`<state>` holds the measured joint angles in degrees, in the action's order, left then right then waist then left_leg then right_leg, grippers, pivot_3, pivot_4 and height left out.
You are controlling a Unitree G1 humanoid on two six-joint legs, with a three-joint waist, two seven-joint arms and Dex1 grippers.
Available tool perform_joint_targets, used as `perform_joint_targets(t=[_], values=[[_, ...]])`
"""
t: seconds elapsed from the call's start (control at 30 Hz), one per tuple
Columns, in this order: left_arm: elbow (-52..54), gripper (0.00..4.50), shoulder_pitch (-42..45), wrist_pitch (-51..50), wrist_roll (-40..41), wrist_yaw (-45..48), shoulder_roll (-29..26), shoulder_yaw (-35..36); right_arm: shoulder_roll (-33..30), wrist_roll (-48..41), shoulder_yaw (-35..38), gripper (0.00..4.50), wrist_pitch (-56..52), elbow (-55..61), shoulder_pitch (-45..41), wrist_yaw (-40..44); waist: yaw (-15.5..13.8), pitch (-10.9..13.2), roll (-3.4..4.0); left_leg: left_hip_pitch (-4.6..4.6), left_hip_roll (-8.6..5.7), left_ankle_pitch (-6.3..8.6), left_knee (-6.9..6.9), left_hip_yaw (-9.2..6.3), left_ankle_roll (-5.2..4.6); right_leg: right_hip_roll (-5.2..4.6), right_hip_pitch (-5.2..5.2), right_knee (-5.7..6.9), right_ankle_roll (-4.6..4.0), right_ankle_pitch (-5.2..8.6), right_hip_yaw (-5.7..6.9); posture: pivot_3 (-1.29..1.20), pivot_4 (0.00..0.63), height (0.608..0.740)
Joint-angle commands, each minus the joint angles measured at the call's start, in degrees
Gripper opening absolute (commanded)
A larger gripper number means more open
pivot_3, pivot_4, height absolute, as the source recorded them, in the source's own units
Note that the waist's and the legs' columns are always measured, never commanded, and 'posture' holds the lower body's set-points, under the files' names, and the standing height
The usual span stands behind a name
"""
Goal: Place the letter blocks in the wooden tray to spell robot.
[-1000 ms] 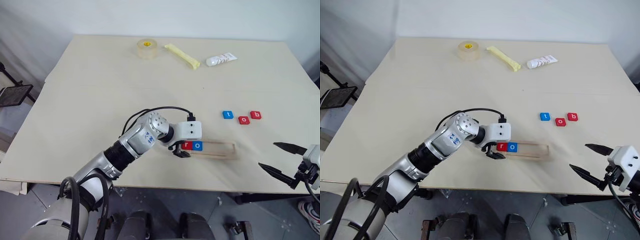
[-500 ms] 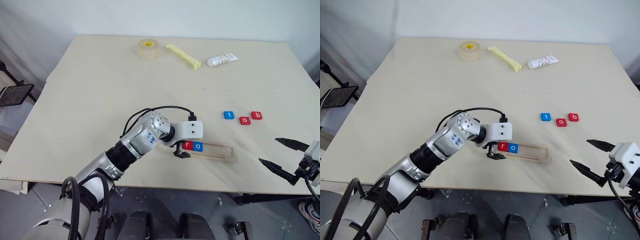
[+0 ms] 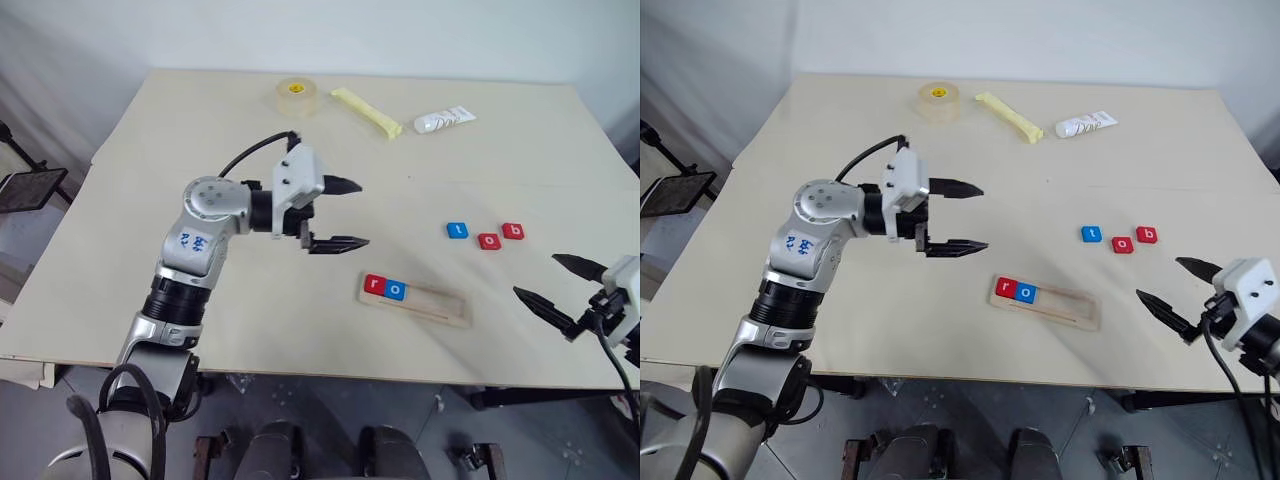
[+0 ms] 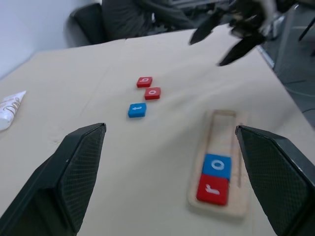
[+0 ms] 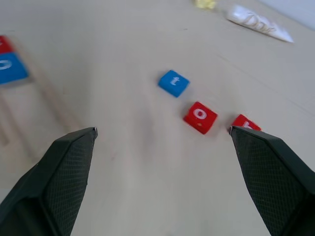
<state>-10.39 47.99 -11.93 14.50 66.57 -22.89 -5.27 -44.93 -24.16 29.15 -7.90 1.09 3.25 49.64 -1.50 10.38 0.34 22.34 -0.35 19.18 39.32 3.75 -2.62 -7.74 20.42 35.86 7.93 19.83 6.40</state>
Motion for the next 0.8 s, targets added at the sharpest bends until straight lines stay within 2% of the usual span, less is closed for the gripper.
perform_joint_targets(t=[0.03,0.17,0.33,0.63,0.8], values=[[-0.5,4.47,-4.7,7.9,5.9,6.5,-1.8,4.6,1.9,1.5,0.2,4.50,-1.7,0.2,-1.1,-6.2,0.1,0.0,0.02,0.00,0.00,0.00,0.00,0.00,0.00,0.00,0.00,0.00,0.00,0.00,0.00,0.00,0.150,0.740],[0.5,4.47,-12.1,11.5,9.8,12.6,-2.4,5.3,1.3,1.5,0.3,4.50,-4.2,-0.1,-1.3,-7.0,0.1,0.0,0.06,-0.01,0.01,0.00,-0.03,0.01,0.00,0.00,0.02,0.02,0.00,0.00,0.00,0.00,0.150,0.740],[-4.1,4.47,-17.9,18.0,11.9,17.0,-1.4,6.6,-1.0,-0.3,2.6,4.50,-6.8,0.0,-1.1,-5.2,0.0,0.0,0.06,-0.01,0.00,0.00,0.00,0.01,0.00,0.00,0.00,0.02,0.00,0.00,-0.02,0.00,0.150,0.740],[-9.8,4.47,-19.3,24.6,12.6,22.9,-1.8,5.9,-2.8,-1.9,5.8,4.50,-8.8,1.4,0.7,-3.2,0.1,0.0,0.06,-0.02,0.01,0.00,0.00,0.04,0.00,0.01,0.00,0.02,0.00,0.00,-0.02,0.00,0.150,0.740],[-11.2,4.47,-18.5,25.8,12.7,22.1,-1.5,5.9,-2.8,-2.0,6.5,4.50,-9.0,2.1,1.4,-2.9,0.1,0.0,0.06,-0.03,0.01,0.00,0.00,0.05,0.00,0.00,0.00,0.02,0.00,0.00,-0.01,0.00,0.150,0.740]])
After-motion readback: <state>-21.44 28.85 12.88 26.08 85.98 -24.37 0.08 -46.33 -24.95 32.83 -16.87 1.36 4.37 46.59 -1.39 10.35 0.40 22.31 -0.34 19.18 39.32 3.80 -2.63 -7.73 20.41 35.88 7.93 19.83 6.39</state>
